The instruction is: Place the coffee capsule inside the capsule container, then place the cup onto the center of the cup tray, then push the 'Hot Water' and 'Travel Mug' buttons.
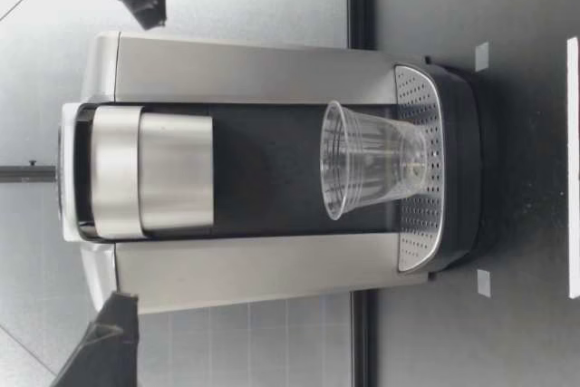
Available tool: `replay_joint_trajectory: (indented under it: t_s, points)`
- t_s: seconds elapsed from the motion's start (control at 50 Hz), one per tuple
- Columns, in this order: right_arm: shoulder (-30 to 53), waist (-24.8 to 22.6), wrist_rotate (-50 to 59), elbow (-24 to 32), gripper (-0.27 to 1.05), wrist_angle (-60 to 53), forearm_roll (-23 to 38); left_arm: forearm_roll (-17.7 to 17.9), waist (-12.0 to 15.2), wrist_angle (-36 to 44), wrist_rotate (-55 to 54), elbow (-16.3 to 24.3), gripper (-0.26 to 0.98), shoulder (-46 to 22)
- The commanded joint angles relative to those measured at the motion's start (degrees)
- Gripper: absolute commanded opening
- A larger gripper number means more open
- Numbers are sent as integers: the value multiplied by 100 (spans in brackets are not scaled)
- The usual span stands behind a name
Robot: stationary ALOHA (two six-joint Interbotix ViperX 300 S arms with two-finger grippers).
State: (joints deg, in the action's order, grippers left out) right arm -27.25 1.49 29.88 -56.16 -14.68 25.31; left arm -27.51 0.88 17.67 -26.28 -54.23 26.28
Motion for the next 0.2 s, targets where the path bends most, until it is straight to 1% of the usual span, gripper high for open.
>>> replay_joint_trajectory:
  t_s: [0.0, 0.18]
  points:
    - [-88, 79, 9, 35, 46, -88, -9, 0, 18, 97, 18, 53, 53, 35]
    - [-149, 149, 9, -35, 46, -123, -18, 0, 18, 123, 62, 70, 53, 9]
